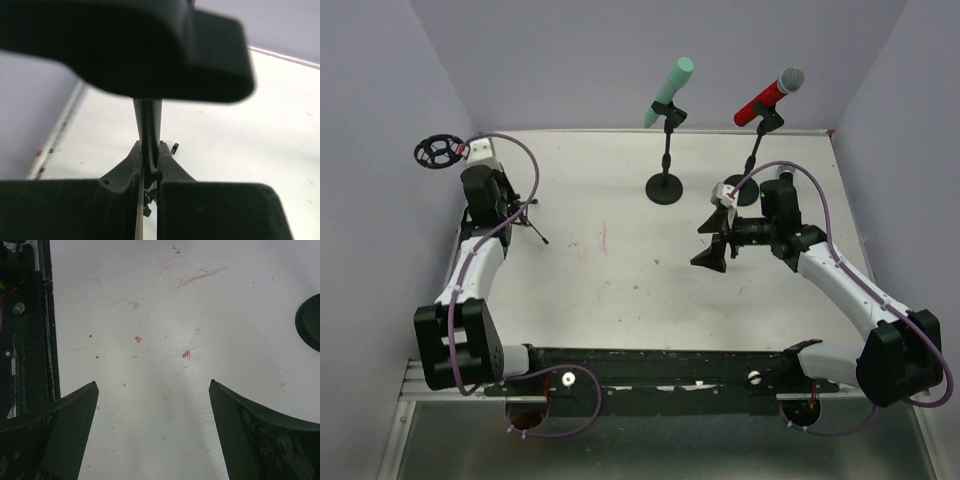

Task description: Attach the microphones to the stand

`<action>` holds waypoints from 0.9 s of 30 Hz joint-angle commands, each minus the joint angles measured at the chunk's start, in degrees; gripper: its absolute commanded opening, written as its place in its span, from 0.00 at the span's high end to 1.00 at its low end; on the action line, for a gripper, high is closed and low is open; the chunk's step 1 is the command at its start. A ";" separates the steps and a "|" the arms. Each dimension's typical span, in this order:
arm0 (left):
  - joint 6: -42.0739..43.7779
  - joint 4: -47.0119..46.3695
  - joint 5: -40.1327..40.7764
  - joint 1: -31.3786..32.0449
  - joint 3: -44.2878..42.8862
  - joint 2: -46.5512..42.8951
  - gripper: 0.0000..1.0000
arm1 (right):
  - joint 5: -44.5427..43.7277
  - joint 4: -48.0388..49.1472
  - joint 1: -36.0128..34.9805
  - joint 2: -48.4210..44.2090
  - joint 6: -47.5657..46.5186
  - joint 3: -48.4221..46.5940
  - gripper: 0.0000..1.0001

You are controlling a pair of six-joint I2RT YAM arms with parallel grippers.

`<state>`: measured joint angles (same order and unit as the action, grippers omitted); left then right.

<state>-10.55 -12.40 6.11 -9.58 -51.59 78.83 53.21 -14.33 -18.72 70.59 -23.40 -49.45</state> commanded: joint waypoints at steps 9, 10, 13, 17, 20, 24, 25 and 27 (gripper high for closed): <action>-2.81 -3.23 -12.26 29.16 12.91 -26.52 1.00 | -3.73 -4.39 3.95 -3.79 -3.67 -2.49 0.00; -3.42 -3.59 -11.83 32.06 13.62 -27.40 1.00 | -3.64 -4.39 4.56 -3.96 -3.76 -2.49 0.00; -3.96 -4.64 -8.85 39.18 14.59 -27.94 1.00 | -3.29 -4.39 6.50 -4.49 -3.59 -2.58 0.00; -3.09 -9.20 -1.38 49.37 15.82 -26.54 1.00 | -2.06 -4.31 8.26 -4.49 -3.23 -2.49 0.01; -1.15 -13.25 5.82 56.23 15.82 -24.34 1.00 | -1.97 -4.31 9.05 -4.32 -3.23 -2.49 0.00; 0.87 -17.91 15.23 63.00 15.73 -20.04 1.00 | -1.79 -4.31 9.67 -4.05 -3.32 -2.41 0.00; 1.40 -18.53 16.99 64.24 15.39 -18.81 1.00 | -1.79 -4.31 9.67 -4.05 -3.32 -2.40 0.00; 2.11 -19.41 20.59 66.79 14.51 -16.09 1.00 | -1.88 -4.31 9.84 -3.97 -3.32 -2.49 0.00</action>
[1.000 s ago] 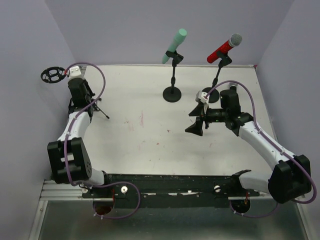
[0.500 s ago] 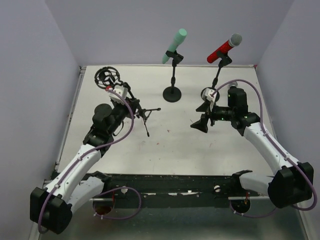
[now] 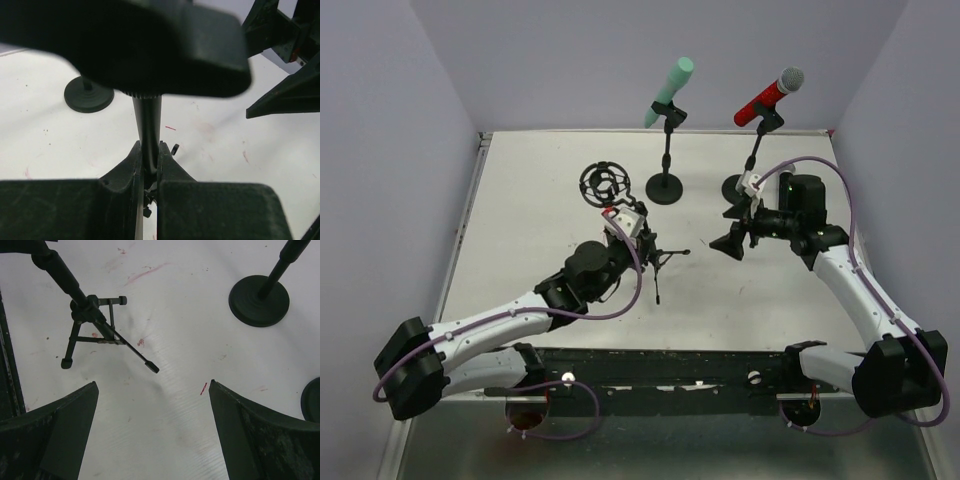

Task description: Attach the microphones to the stand

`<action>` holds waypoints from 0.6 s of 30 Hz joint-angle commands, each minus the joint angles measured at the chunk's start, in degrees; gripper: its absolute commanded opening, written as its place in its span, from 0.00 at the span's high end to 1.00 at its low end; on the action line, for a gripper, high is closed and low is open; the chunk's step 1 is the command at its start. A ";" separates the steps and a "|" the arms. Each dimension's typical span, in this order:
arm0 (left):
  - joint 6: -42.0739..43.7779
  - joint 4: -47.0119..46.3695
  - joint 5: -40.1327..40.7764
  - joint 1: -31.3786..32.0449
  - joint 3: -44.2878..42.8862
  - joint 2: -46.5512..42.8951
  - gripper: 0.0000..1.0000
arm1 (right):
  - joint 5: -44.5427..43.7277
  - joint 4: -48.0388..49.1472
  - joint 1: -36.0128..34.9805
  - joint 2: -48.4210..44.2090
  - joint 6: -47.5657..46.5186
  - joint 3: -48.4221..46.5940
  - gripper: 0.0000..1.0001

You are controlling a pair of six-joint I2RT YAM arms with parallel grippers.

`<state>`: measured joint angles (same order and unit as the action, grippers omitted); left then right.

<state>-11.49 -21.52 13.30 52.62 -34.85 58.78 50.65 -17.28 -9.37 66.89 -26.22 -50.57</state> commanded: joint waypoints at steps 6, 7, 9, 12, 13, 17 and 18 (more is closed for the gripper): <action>4.10 -10.92 17.90 8.11 -5.05 10.73 1.00 | 0.67 -1.35 1.10 -0.27 -0.50 -1.38 0.00; 4.02 -10.48 17.99 8.20 -5.57 11.43 0.99 | 0.67 -1.44 1.10 -0.27 -0.50 -1.20 0.00; 3.58 -9.16 18.43 8.46 -6.63 12.84 0.97 | 0.59 -1.36 1.28 -0.18 -0.50 -1.20 0.00; 3.14 -7.58 18.61 8.55 -7.77 14.34 0.92 | 0.59 -1.35 1.37 0.08 -0.59 -1.29 0.00; 3.05 -7.31 18.69 8.46 -7.95 14.69 0.91 | 0.59 -1.35 1.37 0.17 -0.59 -1.20 0.00; 2.00 -7.05 18.87 8.46 -7.60 15.22 0.78 | 0.41 -1.44 1.46 0.43 -0.59 -1.20 0.00; 1.82 -7.13 18.96 8.55 -7.43 15.22 0.76 | 0.41 -1.44 1.54 0.52 -0.59 -1.20 0.00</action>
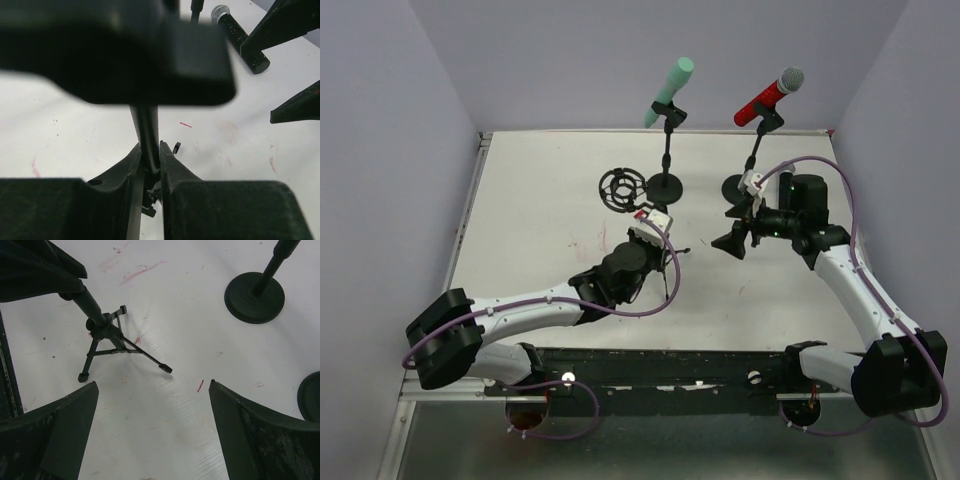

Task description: Attach the microphones to the stand

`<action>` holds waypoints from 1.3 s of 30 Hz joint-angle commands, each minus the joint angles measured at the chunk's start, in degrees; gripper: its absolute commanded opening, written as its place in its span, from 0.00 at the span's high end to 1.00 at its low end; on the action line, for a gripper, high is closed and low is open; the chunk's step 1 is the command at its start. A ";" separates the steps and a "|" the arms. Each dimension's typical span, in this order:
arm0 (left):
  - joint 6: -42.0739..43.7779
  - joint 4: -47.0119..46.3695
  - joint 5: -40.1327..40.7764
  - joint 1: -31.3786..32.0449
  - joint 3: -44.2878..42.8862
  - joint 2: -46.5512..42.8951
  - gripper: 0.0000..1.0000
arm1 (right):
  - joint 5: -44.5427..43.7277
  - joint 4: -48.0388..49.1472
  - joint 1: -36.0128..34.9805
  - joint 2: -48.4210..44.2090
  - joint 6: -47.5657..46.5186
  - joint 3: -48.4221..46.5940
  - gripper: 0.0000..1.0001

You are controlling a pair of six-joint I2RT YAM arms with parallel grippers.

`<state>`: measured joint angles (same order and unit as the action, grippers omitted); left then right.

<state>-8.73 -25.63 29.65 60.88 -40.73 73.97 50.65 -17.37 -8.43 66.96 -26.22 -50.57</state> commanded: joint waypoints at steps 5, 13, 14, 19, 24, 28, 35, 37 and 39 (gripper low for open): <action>-1.55 -2.94 2.87 0.20 -1.11 -0.06 0.62 | 0.76 -1.27 0.95 0.89 -0.50 -1.11 0.00; -2.96 -0.13 1.47 0.29 -0.32 -2.51 0.36 | 0.85 -1.27 1.75 1.24 -0.50 -1.11 0.00; -2.78 0.83 0.86 0.20 -0.23 -3.48 0.32 | 0.85 -1.35 2.01 1.33 -0.50 -1.11 0.00; -3.04 2.51 -3.54 0.20 2.84 -8.57 0.13 | 0.68 -1.27 2.89 1.60 -0.59 -1.03 0.00; -2.35 6.10 -10.91 0.11 6.53 -14.81 0.02 | 0.24 -1.27 4.38 1.95 -0.41 -1.03 0.01; -0.68 13.39 -14.00 -0.06 7.68 -21.13 0.02 | 0.15 -0.83 6.31 2.04 0.29 -1.03 0.00; -0.67 34.47 -28.06 -7.17 0.76 -35.20 0.02 | -3.61 5.65 12.37 2.65 9.14 0.29 0.01; 0.73 40.19 -28.77 -9.89 -1.88 -38.89 0.02 | -8.79 10.58 14.74 3.26 16.95 1.26 0.00; 3.62 44.50 -28.60 -12.62 -3.56 -42.23 0.02 | -13.89 11.48 17.03 4.93 22.15 0.39 0.00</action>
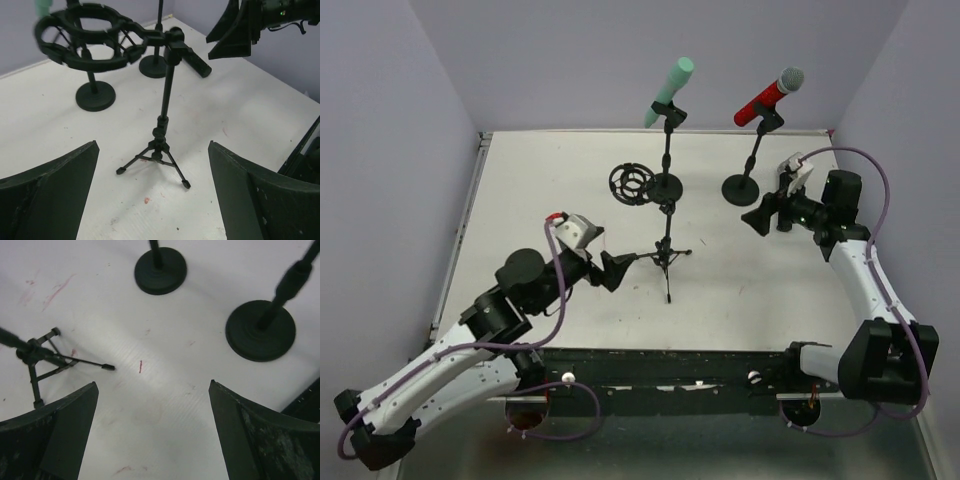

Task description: Attach the microphones to the stand

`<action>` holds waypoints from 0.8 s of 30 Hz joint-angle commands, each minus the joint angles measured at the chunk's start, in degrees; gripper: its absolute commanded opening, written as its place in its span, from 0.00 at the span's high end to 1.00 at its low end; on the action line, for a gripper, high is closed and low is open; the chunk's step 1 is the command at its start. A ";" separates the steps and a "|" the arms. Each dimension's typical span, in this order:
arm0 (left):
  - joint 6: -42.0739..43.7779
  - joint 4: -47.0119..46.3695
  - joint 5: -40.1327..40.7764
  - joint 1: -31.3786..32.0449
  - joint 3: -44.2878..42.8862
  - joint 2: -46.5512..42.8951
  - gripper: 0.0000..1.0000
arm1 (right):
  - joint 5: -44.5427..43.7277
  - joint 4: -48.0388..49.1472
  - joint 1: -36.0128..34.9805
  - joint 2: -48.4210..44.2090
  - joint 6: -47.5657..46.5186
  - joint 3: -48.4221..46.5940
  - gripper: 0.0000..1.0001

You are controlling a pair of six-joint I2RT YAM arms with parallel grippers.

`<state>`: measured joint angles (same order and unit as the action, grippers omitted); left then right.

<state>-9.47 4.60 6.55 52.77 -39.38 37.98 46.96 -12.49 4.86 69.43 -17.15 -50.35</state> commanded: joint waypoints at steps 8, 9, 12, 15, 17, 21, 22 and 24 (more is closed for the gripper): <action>13.16 18.34 6.37 -6.72 3.68 -14.67 0.02 | -30.33 3.27 6.12 15.19 22.16 -5.72 0.03; 13.51 18.08 6.37 -6.98 5.78 -15.99 0.02 | -32.35 2.65 6.12 16.78 21.90 -7.03 0.04; 12.73 17.72 6.73 -6.98 7.82 -19.68 0.02 | -38.06 0.54 6.12 23.54 20.32 -10.99 0.09; 13.43 16.32 5.84 -7.16 8.52 -22.85 0.02 | -42.21 -2.35 6.12 30.74 19.00 -16.43 0.15; 13.61 16.14 6.11 -7.33 8.70 -23.91 0.02 | -43.62 -4.29 6.12 34.70 18.99 -19.78 0.19; 13.52 15.70 6.11 -7.33 9.05 -25.76 0.02 | -45.03 -4.74 6.12 39.55 19.87 -22.60 0.22; 13.60 15.61 6.11 -7.42 9.23 -26.02 0.02 | -45.37 -5.00 6.12 40.60 20.05 -23.21 0.22; 13.69 15.53 6.28 -7.42 9.23 -26.55 0.02 | -45.64 -5.17 6.12 42.01 20.13 -23.92 0.25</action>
<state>3.29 21.04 11.38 45.74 -30.15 12.75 5.15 -14.63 10.94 108.53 2.52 -71.70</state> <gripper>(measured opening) 0.985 0.779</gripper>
